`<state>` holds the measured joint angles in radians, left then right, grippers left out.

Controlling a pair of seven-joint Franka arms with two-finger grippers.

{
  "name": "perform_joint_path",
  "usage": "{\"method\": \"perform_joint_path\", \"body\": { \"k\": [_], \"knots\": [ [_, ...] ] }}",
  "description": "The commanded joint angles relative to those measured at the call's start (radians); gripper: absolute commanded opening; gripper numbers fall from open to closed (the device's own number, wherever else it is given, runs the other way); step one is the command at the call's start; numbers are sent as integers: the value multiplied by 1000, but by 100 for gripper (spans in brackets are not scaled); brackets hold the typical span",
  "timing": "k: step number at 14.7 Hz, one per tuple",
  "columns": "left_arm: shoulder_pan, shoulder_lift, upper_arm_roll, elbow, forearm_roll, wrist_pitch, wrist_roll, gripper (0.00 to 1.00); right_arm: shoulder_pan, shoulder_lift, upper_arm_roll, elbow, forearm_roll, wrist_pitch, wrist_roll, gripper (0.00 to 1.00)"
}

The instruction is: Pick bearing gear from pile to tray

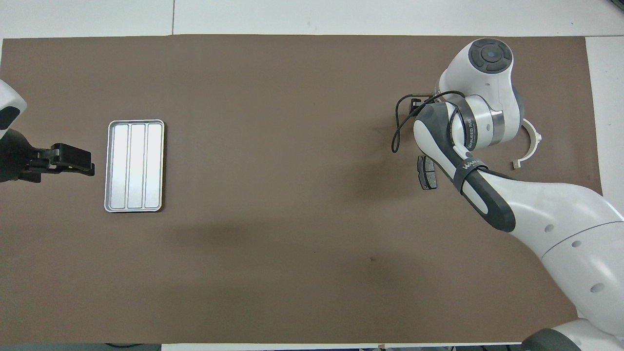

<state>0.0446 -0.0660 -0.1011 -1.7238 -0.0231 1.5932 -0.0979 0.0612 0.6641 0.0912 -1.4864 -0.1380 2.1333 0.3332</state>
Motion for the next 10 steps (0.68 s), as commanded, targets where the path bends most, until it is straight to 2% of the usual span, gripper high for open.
{"method": "perform_joint_path", "body": {
  "k": [1,3,6,10],
  "knots": [
    [1,-14,-2,-2,9,-16,1,100,-12,5,5,-3,1,-15,21,41],
    [1,-14,-2,-2,9,-16,1,100,-12,5,5,-6,15,-15,21,29],
    [1,-12,-2,-2,9,-16,1,100,-12,5,5,-9,15,-15,18,0],
    [1,-14,-2,-2,9,-16,1,100,-12,-6,5,7,-2,-54,9,0]
  ]
}}
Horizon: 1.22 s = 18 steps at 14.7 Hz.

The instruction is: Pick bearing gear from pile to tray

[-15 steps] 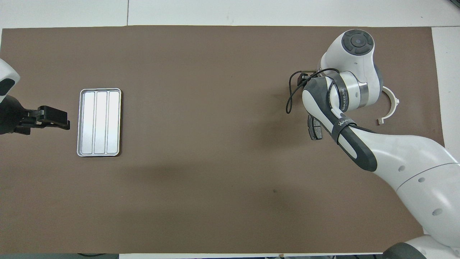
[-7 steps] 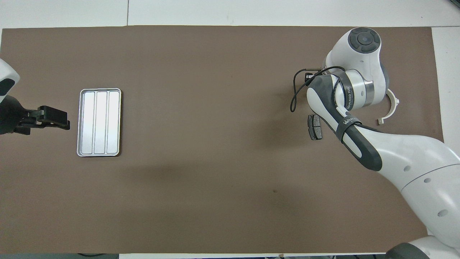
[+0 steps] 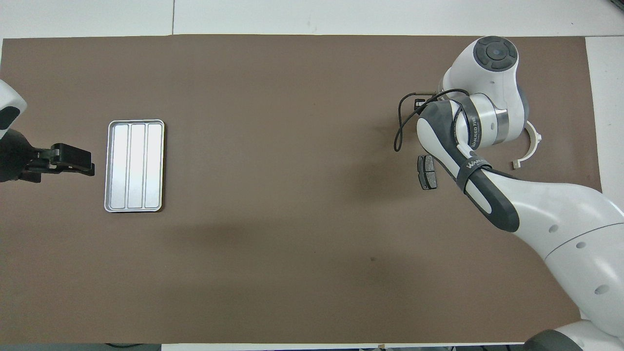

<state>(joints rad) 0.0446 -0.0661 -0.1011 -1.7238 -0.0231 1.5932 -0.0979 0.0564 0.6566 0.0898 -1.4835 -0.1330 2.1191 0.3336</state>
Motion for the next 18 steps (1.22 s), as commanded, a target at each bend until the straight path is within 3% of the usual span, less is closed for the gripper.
{"method": "perform_joint_path", "body": {
  "k": [1,4,6,8,10,13,16,18],
  "knots": [
    [1,-14,-2,-2,9,-16,1,100,-6,-12,7,27,-8,-82,-7,0],
    [1,-14,-2,-2,9,-16,1,100,19,-60,17,168,-2,-313,-38,0],
    [1,-14,-2,-2,9,-16,1,100,55,-77,72,277,1,-474,-25,0],
    [1,-12,-2,-2,9,-16,1,100,132,-84,102,363,6,-565,122,0],
    [1,-14,-2,-2,9,-16,1,100,210,-87,136,377,26,-565,352,0],
    [1,-12,-2,-2,9,-16,1,100,324,-91,149,373,42,-472,675,0],
    [1,-12,-2,-2,9,-16,1,100,391,-71,149,333,47,-362,818,0],
    [1,-12,-2,-2,9,-16,1,100,439,-13,148,310,35,-292,898,0]
  ]
}}
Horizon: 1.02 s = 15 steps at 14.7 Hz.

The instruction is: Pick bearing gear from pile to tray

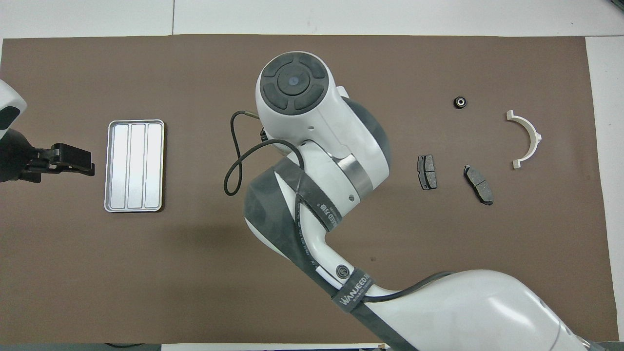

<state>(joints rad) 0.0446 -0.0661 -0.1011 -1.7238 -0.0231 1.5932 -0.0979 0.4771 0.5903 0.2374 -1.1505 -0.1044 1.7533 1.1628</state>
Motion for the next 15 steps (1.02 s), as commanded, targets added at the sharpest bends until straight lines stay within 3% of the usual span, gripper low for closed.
{"method": "perform_joint_path", "body": {
  "k": [1,4,8,14,15],
  "knots": [
    [1,-14,-2,-2,9,-16,1,100,43,92,-1,-28,-1,116,102,0],
    [1,-12,-2,-2,9,-16,1,100,54,154,-3,-49,-15,204,129,0],
    [1,-12,-2,-2,9,-16,1,100,52,160,-6,-168,-29,342,129,0],
    [1,-12,-2,-2,9,-16,-2,100,54,167,-6,-176,-54,333,129,0],
    [1,-12,-2,-2,9,-15,-5,100,54,167,-6,-176,-54,331,130,24]
  ]
}}
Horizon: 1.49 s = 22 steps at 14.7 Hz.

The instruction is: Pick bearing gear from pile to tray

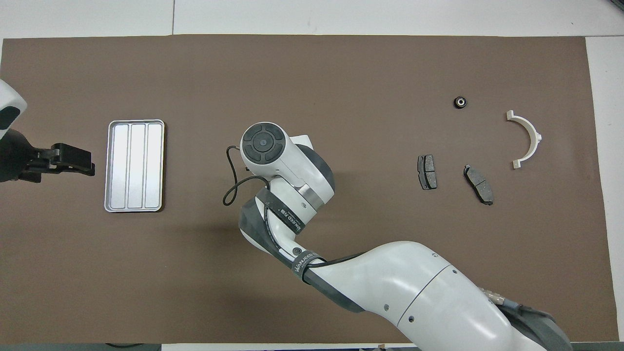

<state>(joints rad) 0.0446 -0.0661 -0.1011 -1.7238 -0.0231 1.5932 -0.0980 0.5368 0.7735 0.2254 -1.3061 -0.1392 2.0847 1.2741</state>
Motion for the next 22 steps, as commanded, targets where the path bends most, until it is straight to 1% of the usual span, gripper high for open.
{"method": "perform_joint_path", "body": {
  "k": [1,2,3,4,5,6,8,9,10,12,13,14,15,16,17,18,19,22],
  "knots": [
    [1,-12,-2,-3,9,-15,-6,100,-6,-17,5,-16,-22,-9,19,91],
    [0,-14,-2,-3,9,-12,-18,100,-3,-16,5,-10,-34,-50,19,100],
    [-2,-14,-2,-8,9,-1,-43,100,-6,-19,0,11,-39,-107,19,100],
    [-9,-15,-5,-28,9,23,-60,100,-21,-23,2,62,-37,-159,16,100],
    [-43,-20,-9,-51,8,43,-74,100,-37,-31,2,100,-40,-225,7,100],
    [-78,-17,-9,-71,8,62,-129,100,-60,-45,3,132,-40,-271,-22,100],
    [-142,-2,-9,-115,8,140,-256,100,-142,-104,6,137,-30,-319,-175,100],
    [-166,8,-11,-138,8,180,-285,100,-202,-132,8,136,-28,-345,-293,100],
    [-199,41,-11,-146,8,218,-336,100,-254,-160,8,136,-25,-369,-423,100],
    [-332,147,-8,-145,12,334,-556,100,-355,-190,8,134,-26,-416,-653,100],
    [-365,182,-9,-151,14,406,-641,100,-401,-195,6,133,-31,-419,-730,100],
    [-387,216,-8,-149,12,444,-678,100,-446,-195,6,127,-34,-402,-812,100],
    [-434,268,-5,-139,14,453,-718,100,-492,-194,6,108,-36,-373,-887,100],
    [-465,311,-3,-131,25,493,-768,100,-536,-198,6,72,-36,-335,-936,100],
    [-474,340,-6,-131,54,536,-817,100,-575,-206,6,38,-36,-301,-970,100],
    [-497,391,-6,-126,72,574,-872,100,-602,-209,6,1,-37,-260,-995,100],
    [-523,425,-5,-126,77,624,-914,100,-627,-206,5,-27,-39,-218,-1015,100],
    [-529,428,-8,-148,77,651,-936,100,-682,-160,3,-82,-45,-96,-1071,100]
  ]
}}
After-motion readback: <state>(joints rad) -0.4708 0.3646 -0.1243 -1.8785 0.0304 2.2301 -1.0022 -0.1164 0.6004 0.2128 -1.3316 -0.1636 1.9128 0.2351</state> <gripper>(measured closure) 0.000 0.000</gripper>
